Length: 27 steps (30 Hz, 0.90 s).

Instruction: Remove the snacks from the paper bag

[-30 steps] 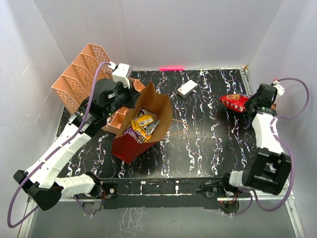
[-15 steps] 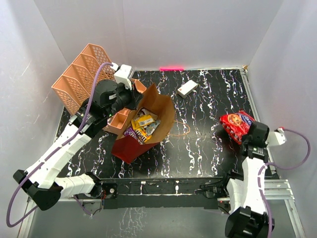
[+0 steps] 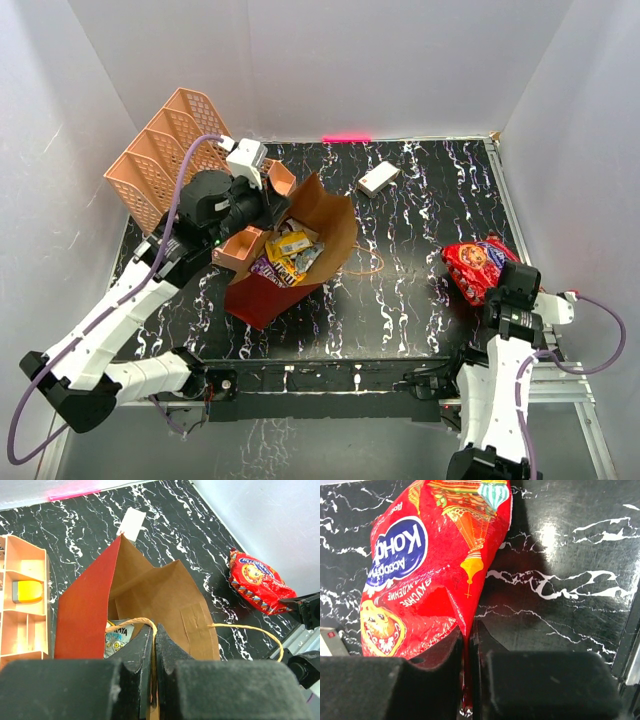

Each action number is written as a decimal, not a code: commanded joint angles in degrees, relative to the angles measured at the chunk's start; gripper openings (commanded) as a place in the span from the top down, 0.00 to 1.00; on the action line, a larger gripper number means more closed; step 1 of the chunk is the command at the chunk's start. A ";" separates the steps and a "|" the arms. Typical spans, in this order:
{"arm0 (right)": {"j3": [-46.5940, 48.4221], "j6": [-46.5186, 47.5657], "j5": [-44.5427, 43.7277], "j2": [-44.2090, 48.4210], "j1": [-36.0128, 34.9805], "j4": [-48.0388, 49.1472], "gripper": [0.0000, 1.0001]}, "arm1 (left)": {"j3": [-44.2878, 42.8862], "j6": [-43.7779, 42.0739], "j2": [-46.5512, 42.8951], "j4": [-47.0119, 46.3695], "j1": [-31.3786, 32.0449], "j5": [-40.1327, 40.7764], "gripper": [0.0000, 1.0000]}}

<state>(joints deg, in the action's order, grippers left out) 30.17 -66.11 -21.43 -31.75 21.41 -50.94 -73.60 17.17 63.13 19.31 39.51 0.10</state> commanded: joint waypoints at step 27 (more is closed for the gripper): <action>15.90 43.76 49.98 4.21 -14.87 17.11 0.01 | -3.96 0.61 1.86 -0.12 1.36 8.11 1.00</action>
<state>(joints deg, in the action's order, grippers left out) 41.65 -32.47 10.83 -22.11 7.81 -40.42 -73.56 19.14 64.75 19.57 40.64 6.46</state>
